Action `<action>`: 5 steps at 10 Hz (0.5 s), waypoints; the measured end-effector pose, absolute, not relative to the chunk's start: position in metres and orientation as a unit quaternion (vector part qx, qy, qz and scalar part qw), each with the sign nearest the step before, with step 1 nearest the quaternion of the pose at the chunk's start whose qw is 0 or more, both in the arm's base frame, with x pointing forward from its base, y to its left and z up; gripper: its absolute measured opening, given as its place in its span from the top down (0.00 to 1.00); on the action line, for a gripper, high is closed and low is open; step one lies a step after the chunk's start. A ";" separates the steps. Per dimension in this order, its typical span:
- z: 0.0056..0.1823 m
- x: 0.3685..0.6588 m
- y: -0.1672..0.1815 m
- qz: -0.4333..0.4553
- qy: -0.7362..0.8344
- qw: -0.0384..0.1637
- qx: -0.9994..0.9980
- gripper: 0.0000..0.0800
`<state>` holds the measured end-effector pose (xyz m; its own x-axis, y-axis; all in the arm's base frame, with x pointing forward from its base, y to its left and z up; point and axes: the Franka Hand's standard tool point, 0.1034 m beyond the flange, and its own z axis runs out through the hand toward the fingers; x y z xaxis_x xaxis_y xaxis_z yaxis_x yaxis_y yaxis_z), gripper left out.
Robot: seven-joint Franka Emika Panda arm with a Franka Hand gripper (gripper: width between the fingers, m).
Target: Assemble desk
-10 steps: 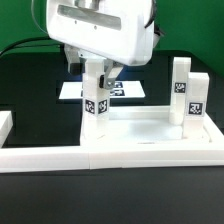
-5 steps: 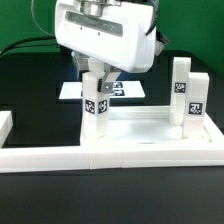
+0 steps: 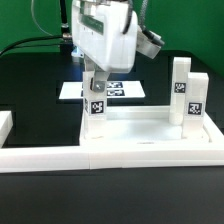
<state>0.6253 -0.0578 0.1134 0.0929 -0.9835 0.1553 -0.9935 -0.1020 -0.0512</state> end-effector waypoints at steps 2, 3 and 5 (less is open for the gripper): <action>0.113 0.625 -0.063 0.087 -0.768 0.022 0.634 0.64; 0.113 0.625 -0.065 0.087 -0.796 0.018 0.598 0.64; 0.112 0.624 -0.062 0.079 -0.878 -0.013 0.472 0.64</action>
Offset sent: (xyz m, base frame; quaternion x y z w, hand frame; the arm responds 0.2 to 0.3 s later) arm 0.0046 -0.0005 -0.0085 0.0120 -0.0723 0.3796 0.9222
